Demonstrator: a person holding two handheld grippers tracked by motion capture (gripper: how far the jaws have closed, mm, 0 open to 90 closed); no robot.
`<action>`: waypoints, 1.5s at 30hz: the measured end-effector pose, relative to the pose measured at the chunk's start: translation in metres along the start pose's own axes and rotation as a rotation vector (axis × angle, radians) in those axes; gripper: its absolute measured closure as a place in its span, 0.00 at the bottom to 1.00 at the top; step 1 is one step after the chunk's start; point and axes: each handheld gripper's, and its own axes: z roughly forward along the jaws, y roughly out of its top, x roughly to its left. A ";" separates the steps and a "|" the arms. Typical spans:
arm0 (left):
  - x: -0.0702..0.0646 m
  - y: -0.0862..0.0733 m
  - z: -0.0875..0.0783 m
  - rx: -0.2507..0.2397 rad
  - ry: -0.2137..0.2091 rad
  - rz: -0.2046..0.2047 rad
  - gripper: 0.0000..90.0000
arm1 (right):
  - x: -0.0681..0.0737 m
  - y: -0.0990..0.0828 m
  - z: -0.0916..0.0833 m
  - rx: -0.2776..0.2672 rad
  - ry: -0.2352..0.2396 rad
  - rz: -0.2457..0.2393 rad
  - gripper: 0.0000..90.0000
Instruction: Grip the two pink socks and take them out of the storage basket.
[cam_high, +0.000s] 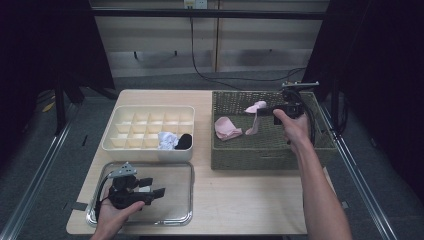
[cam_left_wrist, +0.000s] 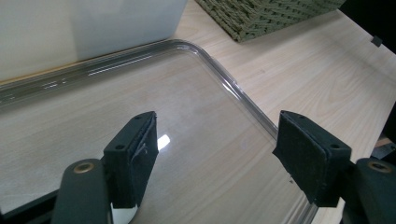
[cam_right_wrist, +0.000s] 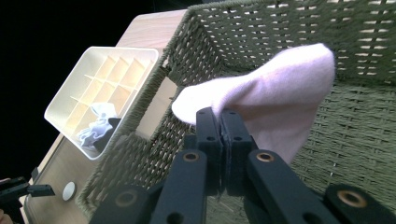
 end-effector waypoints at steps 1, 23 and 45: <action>0.000 0.000 0.000 0.000 0.002 -0.002 0.33 | 0.001 0.000 -0.002 -0.005 0.002 -0.006 0.98; 0.003 0.002 0.004 0.008 0.013 -0.016 0.26 | 0.022 -0.001 -0.036 -0.060 -0.005 -0.055 0.98; 0.001 0.002 0.009 0.030 -0.005 -0.002 0.23 | 0.046 -0.002 -0.064 -0.097 0.050 -0.066 0.98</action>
